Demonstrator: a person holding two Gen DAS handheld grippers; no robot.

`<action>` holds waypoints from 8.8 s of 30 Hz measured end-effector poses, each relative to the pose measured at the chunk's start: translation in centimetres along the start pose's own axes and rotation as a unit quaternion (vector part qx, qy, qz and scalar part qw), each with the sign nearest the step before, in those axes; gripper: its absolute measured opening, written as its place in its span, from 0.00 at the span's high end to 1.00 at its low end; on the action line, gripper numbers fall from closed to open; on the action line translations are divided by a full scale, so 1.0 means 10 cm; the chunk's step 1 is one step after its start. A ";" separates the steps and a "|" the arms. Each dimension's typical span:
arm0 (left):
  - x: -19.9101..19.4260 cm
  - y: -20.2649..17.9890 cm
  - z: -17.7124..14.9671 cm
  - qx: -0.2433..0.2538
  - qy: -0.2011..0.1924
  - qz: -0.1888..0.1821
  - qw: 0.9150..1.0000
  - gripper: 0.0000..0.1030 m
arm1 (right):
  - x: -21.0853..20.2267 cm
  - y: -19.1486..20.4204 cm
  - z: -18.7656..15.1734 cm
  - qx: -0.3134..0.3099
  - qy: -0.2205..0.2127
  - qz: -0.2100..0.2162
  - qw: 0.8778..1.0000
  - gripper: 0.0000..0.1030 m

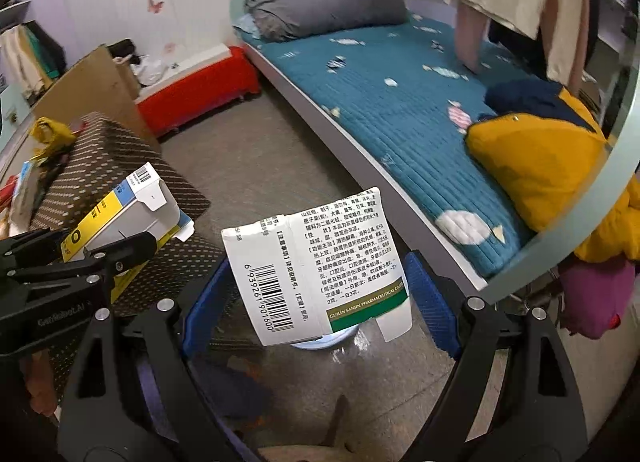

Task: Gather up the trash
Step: 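Carry both boxes over the blue bucket and open the left gripper to drop the yellow box, then open the right gripper to drop the white box into the bucket, then move both tools back over the polka-dot table, then grasp the orange-and-white bread bag with the left gripper while the right grasps the blue tissue pack, then carry both items over the bucket and open the left gripper to drop the bread bag, then open the right gripper to drop the blue tissue pack into the bucket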

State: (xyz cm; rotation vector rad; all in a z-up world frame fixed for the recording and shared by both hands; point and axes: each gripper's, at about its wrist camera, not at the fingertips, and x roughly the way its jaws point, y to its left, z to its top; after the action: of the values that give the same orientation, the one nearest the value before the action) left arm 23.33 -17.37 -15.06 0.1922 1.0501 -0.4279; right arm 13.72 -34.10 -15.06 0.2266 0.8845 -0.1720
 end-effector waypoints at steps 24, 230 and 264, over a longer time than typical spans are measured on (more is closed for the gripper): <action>0.45 0.27 0.22 -0.030 0.025 0.021 0.999 0.26 | 0.69 -0.10 0.22 0.007 0.055 0.006 0.998 0.18; 0.02 0.11 -0.16 -0.003 -0.006 0.009 1.000 0.57 | 0.13 0.13 0.09 0.049 0.031 0.022 0.998 0.30; 1.22 -0.05 -0.04 0.009 0.090 0.029 0.995 0.29 | 0.98 -0.43 -0.16 0.103 0.131 -0.045 0.985 0.30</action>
State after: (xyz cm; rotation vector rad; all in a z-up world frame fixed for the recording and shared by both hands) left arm 27.98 -20.71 -25.87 0.2808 1.2150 -0.3719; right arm 17.52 -38.37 -24.23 0.4094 1.1414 -0.3240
